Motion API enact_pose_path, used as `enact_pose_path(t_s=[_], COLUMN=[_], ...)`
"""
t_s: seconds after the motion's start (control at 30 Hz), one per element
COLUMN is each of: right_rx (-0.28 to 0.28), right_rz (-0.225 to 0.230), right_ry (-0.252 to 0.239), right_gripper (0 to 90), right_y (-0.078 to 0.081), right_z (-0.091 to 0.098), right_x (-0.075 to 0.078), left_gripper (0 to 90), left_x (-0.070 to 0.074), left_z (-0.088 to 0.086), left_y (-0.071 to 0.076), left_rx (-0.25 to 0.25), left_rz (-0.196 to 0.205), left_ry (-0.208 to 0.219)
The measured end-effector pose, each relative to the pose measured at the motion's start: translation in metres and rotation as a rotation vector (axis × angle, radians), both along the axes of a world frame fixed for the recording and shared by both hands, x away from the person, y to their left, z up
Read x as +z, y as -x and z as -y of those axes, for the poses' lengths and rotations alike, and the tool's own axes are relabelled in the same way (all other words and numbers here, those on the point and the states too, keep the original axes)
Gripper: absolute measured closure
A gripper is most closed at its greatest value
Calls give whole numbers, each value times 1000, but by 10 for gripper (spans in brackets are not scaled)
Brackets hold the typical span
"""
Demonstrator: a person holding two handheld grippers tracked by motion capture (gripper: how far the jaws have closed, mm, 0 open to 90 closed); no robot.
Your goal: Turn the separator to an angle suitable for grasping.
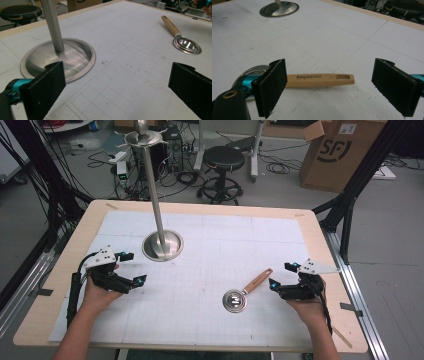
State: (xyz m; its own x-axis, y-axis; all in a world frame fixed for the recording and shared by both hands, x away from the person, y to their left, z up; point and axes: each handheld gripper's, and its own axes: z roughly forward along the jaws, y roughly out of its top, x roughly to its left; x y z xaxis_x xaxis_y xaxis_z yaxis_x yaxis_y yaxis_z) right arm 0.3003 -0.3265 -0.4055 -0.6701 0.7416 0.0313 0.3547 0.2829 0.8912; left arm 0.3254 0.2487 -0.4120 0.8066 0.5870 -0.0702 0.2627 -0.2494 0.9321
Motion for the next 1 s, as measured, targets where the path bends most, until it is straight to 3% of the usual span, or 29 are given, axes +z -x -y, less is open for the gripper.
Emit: enact_pose_path(t_s=[0.77,1.0], right_rx=[4,48], right_rz=[20,1], right_ry=[101,133], right_gripper=[151,280], right_y=[7,7], right_z=[-6,-11], right_x=[1,0], left_gripper=[17,17], left_x=[1,1], left_z=[5,5], left_y=[-4,-5], left_rx=[-13,-13], left_rz=[8,9], left_ry=[8,9])
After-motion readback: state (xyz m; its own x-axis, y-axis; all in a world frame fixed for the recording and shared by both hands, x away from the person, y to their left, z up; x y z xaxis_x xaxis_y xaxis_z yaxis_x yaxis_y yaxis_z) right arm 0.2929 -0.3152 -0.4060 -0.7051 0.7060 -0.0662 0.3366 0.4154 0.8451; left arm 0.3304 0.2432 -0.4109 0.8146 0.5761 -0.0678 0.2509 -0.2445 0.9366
